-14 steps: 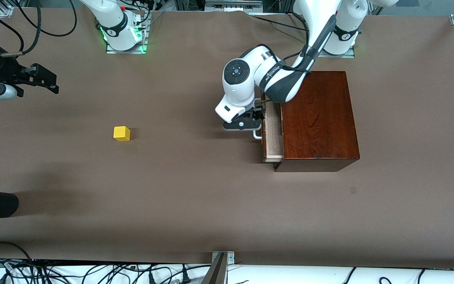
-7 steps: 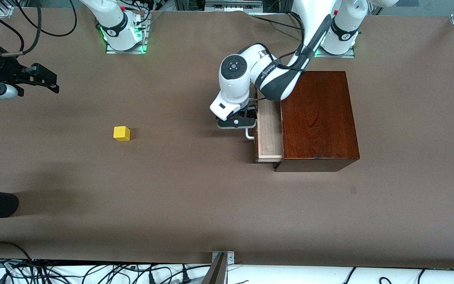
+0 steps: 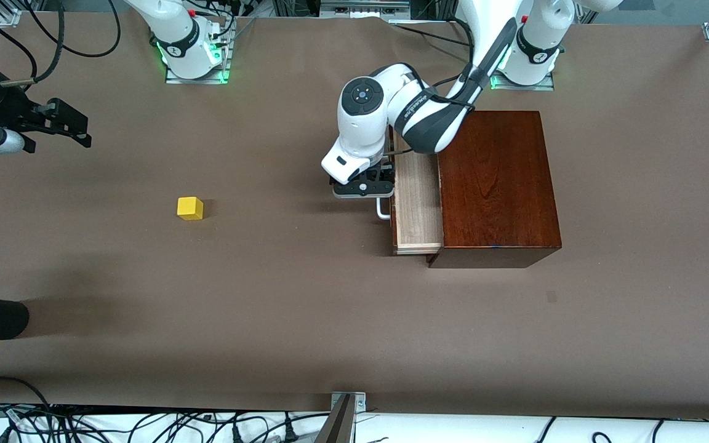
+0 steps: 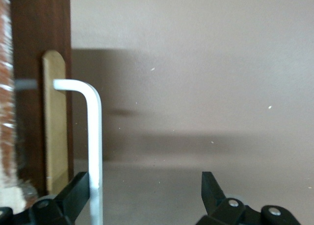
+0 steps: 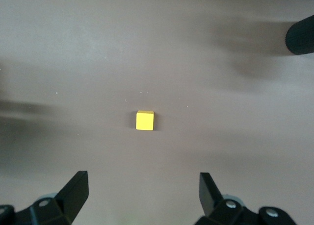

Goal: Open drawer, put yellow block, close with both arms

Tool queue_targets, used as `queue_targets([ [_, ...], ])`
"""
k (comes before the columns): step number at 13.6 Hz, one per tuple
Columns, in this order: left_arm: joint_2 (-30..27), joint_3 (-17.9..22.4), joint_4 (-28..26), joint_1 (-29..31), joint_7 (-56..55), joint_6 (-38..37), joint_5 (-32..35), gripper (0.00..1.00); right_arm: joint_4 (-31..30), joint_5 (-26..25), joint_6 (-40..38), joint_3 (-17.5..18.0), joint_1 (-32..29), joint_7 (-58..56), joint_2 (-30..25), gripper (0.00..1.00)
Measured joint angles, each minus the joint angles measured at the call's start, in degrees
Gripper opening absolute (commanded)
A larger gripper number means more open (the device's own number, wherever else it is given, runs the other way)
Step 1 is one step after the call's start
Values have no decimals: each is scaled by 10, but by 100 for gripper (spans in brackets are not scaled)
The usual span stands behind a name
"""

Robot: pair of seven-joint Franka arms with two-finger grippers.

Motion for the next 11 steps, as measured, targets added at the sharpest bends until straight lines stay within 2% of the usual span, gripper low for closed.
queue_targets([
  [2,-27,3,13,10,0,-43,-1,100,1,4,12,2,4,0,7,100],
  [6,-119,4,21,53,16,-175,-1,100,4,4,16,2,8,0,23,100],
  [9,-177,7,27,111,95,-279,-1,100,5,5,30,2,8,0,45,100],
  [11,-191,10,52,167,178,-345,-1,100,5,5,40,1,8,0,69,100],
])
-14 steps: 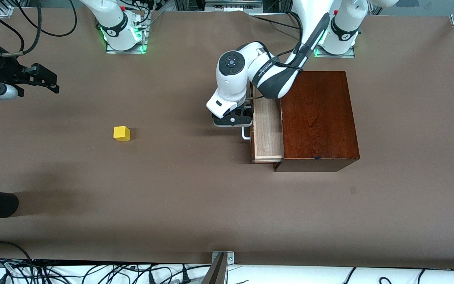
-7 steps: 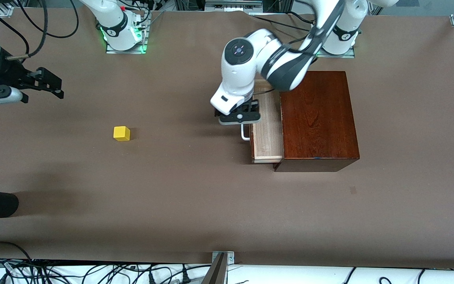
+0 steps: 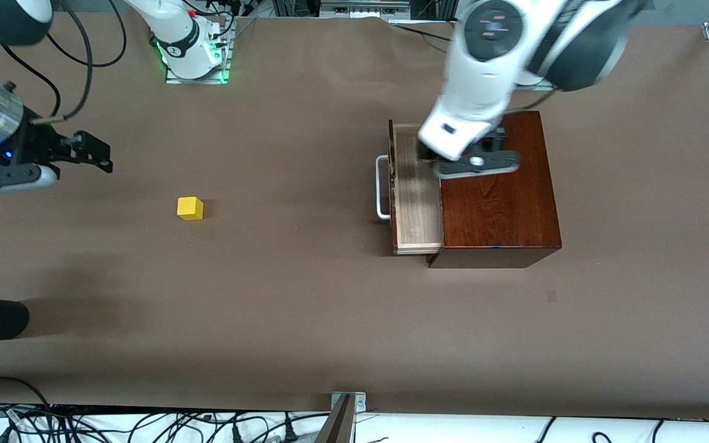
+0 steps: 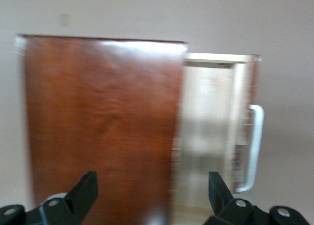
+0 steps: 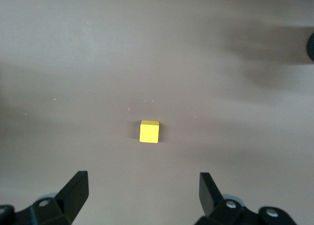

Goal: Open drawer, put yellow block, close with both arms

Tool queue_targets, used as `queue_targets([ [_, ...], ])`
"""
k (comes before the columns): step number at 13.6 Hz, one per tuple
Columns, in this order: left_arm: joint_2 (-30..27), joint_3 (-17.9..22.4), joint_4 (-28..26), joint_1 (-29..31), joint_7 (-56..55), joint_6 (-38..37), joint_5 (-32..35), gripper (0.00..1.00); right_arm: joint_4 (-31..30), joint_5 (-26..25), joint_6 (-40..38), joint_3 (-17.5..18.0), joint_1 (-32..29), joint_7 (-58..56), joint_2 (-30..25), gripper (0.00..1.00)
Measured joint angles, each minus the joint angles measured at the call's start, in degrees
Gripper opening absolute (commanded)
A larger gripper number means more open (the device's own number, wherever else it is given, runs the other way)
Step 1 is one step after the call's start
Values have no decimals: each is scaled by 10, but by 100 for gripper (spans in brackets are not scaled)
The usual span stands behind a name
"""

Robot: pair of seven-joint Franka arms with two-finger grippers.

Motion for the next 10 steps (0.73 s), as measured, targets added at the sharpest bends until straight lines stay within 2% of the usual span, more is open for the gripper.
queue_targets([
  [2,-2,2,28,62,96,-40,0,100,0,0,5,-2,-1,-3,26,100],
  [5,-8,3,37,144,217,-47,0,100,1,0,9,-2,0,-18,68,100],
  [8,-26,3,29,202,243,-9,0,100,1,0,17,-1,1,-20,91,100],
  [10,-52,3,-5,228,256,24,0,100,-4,0,28,0,7,-20,99,100],
])
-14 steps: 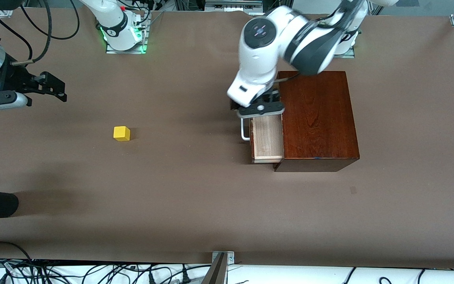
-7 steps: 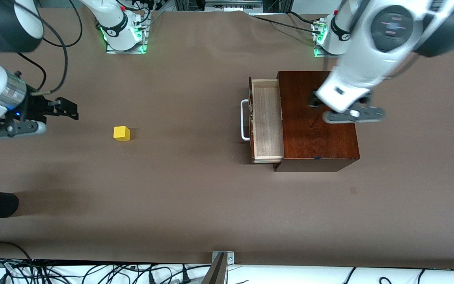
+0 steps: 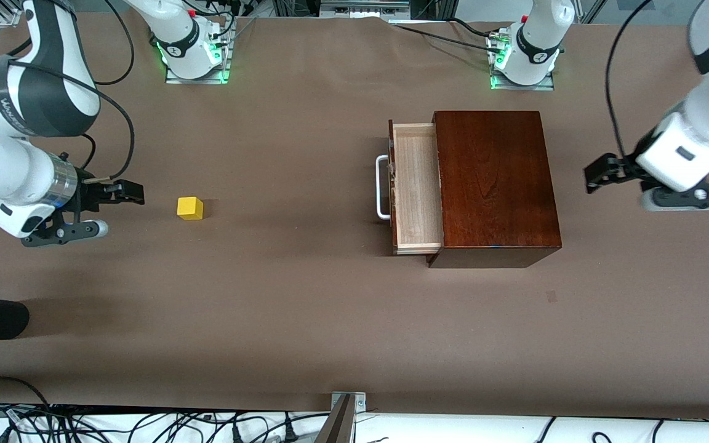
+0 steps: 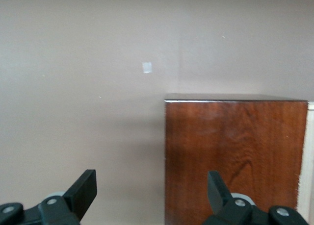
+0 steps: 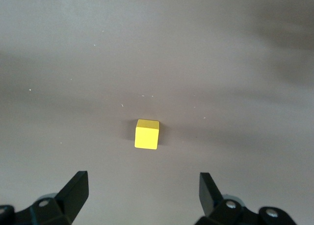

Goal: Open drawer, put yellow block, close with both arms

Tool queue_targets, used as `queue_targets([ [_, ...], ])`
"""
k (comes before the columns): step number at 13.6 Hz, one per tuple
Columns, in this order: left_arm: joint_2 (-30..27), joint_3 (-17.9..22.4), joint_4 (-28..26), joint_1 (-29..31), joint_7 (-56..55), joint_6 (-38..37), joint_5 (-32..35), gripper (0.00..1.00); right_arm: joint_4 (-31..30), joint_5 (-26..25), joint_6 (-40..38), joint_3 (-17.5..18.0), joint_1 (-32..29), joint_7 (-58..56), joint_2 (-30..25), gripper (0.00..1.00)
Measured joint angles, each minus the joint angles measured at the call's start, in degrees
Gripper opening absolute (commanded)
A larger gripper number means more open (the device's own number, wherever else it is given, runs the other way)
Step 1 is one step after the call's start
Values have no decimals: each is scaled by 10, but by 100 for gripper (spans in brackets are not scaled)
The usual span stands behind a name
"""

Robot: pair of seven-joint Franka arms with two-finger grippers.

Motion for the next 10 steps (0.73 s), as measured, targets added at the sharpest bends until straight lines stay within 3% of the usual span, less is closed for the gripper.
queue_targets([
  [5,-73,31,-90,11,102,11,0,100,-93,0,93,1,24,41,8,100],
  [10,-88,35,-104,-4,110,17,-1,100,-235,0,270,1,24,44,7,100],
])
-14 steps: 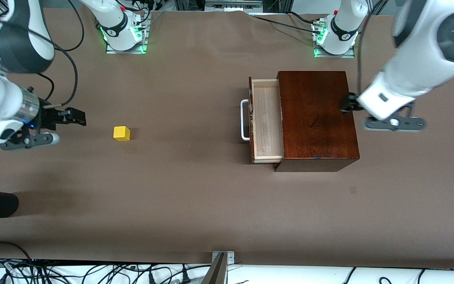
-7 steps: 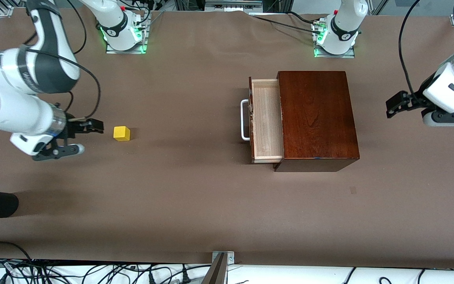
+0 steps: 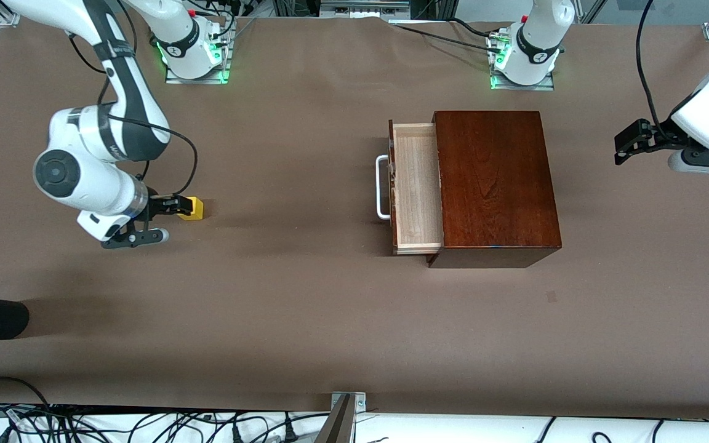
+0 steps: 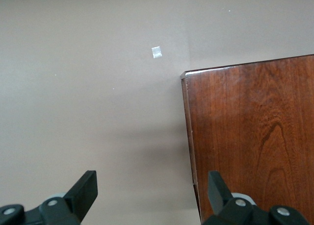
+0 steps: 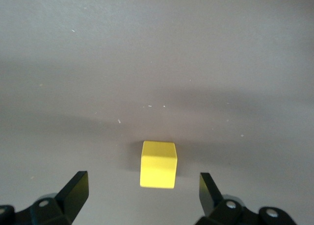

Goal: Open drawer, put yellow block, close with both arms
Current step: 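Lower the right gripper and grasp the yellow cube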

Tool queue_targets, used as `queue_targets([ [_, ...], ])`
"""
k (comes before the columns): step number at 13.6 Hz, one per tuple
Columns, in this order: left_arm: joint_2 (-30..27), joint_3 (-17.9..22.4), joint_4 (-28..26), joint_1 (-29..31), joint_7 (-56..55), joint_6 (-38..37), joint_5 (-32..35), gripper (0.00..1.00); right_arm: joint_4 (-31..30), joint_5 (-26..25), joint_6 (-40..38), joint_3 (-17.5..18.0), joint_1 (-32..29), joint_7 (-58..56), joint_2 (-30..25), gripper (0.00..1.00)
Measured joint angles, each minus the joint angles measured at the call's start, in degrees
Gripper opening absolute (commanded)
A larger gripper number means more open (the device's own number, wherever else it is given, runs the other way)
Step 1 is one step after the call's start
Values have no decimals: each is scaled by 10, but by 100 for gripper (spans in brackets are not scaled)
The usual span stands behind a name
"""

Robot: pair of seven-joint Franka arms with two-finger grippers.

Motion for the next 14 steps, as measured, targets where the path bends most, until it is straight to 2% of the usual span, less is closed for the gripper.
queue_targets([
  [6,-1,1,0,-6,0,0,0,100,-147,1,169,0,0,27,-3,100],
  [14,-1,-2,0,-7,0,-9,0,100,-193,1,225,-2,-1,29,2,98],
])
